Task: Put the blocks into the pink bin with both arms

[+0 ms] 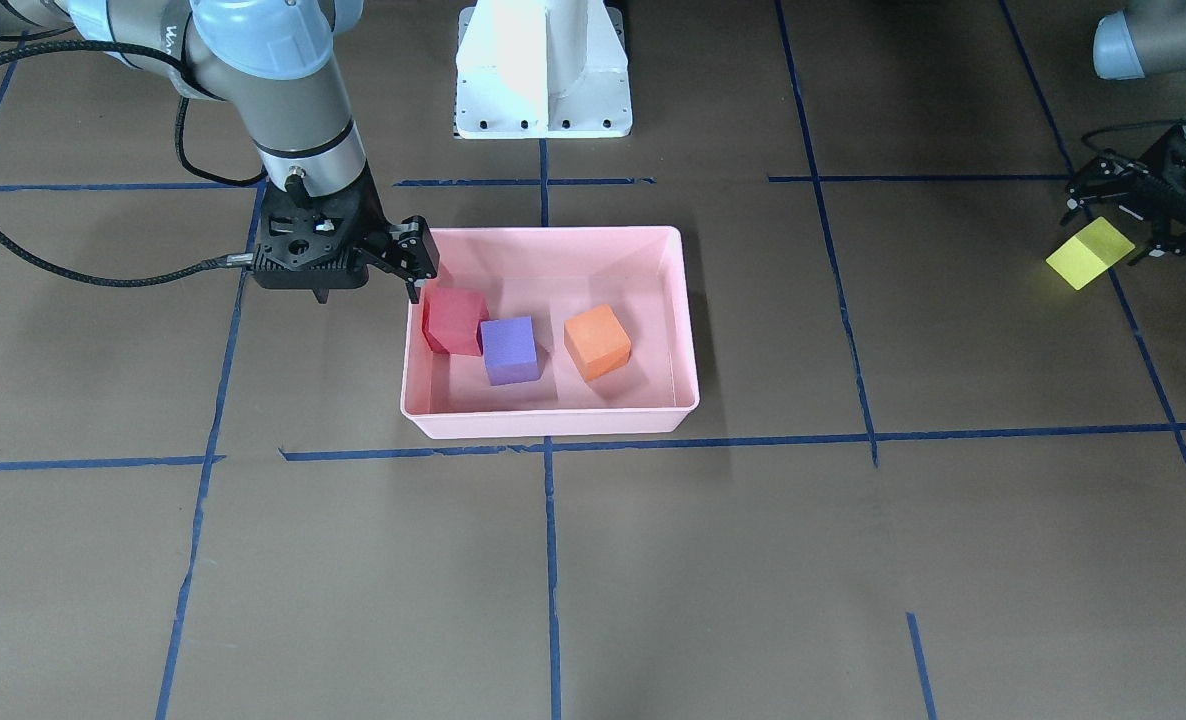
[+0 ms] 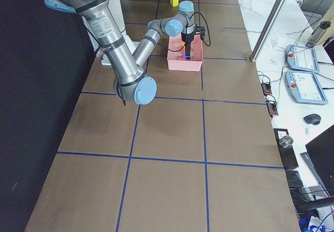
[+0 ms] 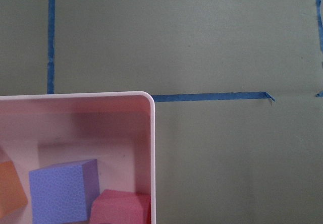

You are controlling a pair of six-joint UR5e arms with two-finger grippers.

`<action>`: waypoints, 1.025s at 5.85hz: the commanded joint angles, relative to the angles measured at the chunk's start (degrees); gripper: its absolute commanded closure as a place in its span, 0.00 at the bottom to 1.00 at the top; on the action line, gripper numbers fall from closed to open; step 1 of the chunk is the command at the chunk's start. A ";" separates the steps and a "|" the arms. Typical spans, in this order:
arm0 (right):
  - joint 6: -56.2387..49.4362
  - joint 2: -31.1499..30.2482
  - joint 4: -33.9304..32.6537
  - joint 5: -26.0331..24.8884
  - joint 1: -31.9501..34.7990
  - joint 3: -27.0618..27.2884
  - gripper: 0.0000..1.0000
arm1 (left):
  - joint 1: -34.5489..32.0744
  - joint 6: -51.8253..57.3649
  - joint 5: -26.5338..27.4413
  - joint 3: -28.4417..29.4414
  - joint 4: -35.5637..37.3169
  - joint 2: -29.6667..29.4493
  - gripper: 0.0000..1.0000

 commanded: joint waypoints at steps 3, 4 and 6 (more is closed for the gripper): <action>0.08 -1.01 0.01 -0.47 0.01 0.76 0.00 | -0.15 4.84 -0.92 4.08 -1.53 -0.56 0.00; 0.08 -1.18 0.01 -0.47 0.18 0.76 0.00 | -0.06 4.84 -0.92 5.66 -1.53 -0.82 0.00; 0.08 -1.53 0.01 -0.47 0.18 0.84 0.00 | 0.03 4.58 -1.01 6.90 -1.09 -1.44 0.00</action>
